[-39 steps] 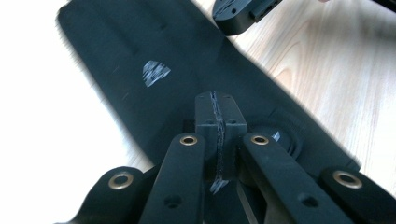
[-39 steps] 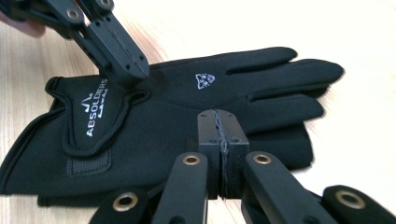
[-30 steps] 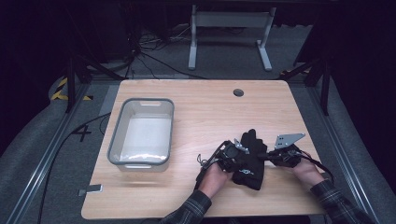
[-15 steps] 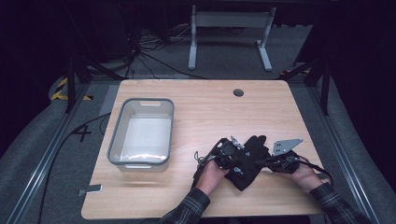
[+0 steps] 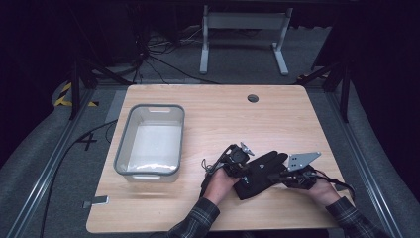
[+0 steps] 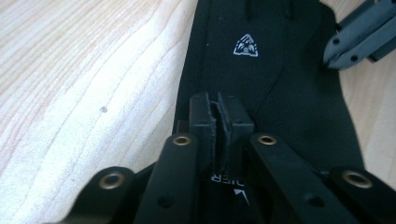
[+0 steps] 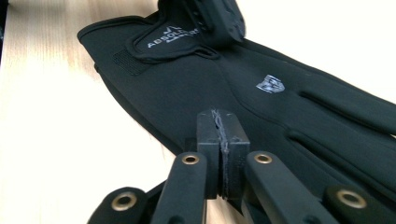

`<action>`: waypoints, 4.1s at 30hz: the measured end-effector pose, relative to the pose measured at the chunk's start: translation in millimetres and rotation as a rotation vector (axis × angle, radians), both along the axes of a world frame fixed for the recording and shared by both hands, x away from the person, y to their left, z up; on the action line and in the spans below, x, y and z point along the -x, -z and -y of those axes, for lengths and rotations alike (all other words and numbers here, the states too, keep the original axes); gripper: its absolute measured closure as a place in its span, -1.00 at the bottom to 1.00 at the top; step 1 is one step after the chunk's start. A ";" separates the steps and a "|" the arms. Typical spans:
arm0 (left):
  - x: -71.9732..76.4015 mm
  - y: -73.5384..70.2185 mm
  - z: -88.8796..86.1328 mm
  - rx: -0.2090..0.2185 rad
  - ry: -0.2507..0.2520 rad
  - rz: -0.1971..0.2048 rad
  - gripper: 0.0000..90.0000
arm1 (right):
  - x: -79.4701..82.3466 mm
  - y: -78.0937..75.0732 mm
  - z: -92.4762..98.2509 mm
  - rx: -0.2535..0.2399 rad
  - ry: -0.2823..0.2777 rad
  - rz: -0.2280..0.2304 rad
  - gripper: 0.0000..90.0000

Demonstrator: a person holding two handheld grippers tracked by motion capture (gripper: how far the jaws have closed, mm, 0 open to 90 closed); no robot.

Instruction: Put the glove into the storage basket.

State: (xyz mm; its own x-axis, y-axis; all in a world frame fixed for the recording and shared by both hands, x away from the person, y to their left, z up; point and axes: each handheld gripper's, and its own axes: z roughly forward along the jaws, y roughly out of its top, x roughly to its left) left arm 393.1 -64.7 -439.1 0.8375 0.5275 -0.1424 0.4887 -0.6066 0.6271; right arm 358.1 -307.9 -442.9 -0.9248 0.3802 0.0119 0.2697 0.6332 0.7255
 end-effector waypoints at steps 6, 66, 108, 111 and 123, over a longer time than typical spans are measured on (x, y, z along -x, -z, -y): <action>-6.8 -12.9 -3.2 0.012 0.052 0.009 0.41 | 6.3 -4.7 31.5 -0.030 0.099 -0.004 0.53; -12.0 -5.1 28.1 0.025 0.238 -0.121 0.51 | 17.3 24.3 91.0 0.014 0.276 0.033 -0.66; -29.1 -98.6 -116.3 0.070 -0.100 0.035 0.49 | 15.4 25.7 88.8 0.047 0.278 0.017 -0.99; -28.9 -101.1 -129.0 0.084 -0.128 0.042 0.49 | 15.4 25.7 88.8 0.047 0.278 0.017 -0.99; -26.7 -107.2 -183.8 0.104 -0.256 0.069 0.49 | 15.4 25.7 88.8 0.046 0.279 0.017 -0.99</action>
